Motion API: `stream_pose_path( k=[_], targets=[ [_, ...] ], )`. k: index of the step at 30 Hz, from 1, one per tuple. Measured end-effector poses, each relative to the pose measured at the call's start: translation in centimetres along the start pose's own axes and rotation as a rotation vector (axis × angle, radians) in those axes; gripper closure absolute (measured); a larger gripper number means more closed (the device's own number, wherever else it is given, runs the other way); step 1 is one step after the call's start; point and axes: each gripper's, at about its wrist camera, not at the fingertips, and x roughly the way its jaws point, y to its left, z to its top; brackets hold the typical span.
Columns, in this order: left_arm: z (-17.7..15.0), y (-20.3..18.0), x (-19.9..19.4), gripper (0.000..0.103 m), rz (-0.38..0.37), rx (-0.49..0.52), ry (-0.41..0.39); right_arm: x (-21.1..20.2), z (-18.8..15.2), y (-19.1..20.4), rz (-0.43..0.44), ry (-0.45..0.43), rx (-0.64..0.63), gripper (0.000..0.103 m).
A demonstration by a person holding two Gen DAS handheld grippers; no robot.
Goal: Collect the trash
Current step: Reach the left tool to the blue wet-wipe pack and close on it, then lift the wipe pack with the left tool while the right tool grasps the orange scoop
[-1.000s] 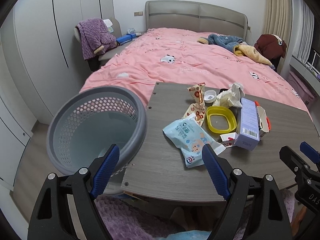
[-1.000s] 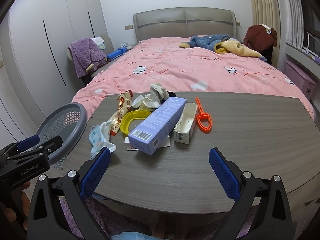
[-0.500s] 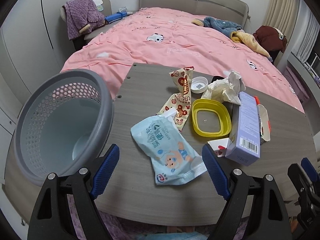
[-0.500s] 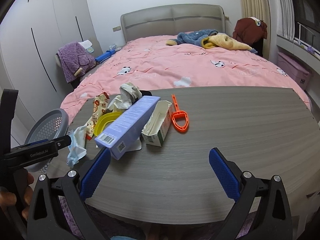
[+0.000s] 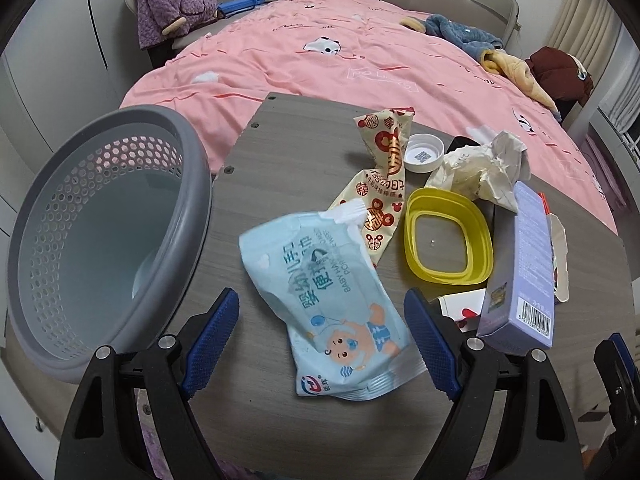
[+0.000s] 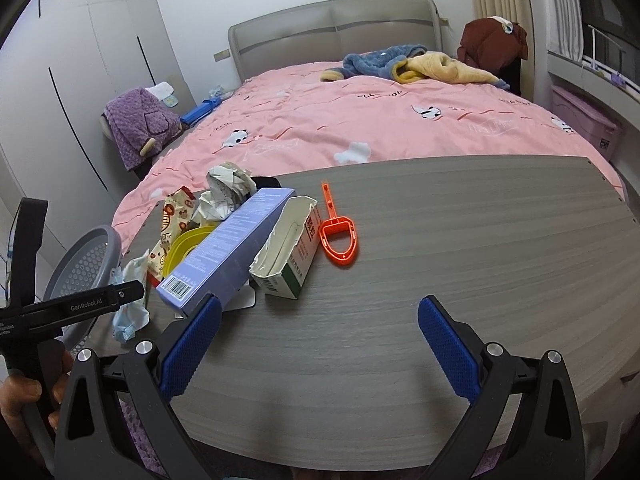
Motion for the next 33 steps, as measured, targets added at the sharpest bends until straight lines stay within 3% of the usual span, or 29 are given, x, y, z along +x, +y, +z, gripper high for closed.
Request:
stream_pose_path(
  k=[6,8,10,16,23,33],
  targets=[
    [0.0,0.2,0.4,0.027,-0.015,0.017,-0.015,0.5,0.1,-0.1,-0.003,0.008,0.006,0.006],
    [0.0,0.2,0.5,0.045,-0.018,0.024,-0.015,0.5,0.0,0.0,-0.005,0.010,0.003,0.006],
    [0.0,0.3,0.8,0.052,-0.026,0.027,-0.003,0.5,0.0,0.2,-0.005,0.011,0.001,0.006],
    [-0.3,0.8,-0.1,0.054,-0.032,0.039,-0.046,0.6,0.0,0.5,-0.006,0.015,-0.007,0.006],
    [-1.2,1.6,-3.0,0.054,0.038,0.062,-0.142,1.0,0.7,-0.6,-0.040,0.008,-0.015,0.006],
    [-0.7,1.3,-6.2,0.054,0.031,0.085,-0.233,6.0,3.2,-3.5,-0.131,0.097,-0.055,0.007]
  ],
)
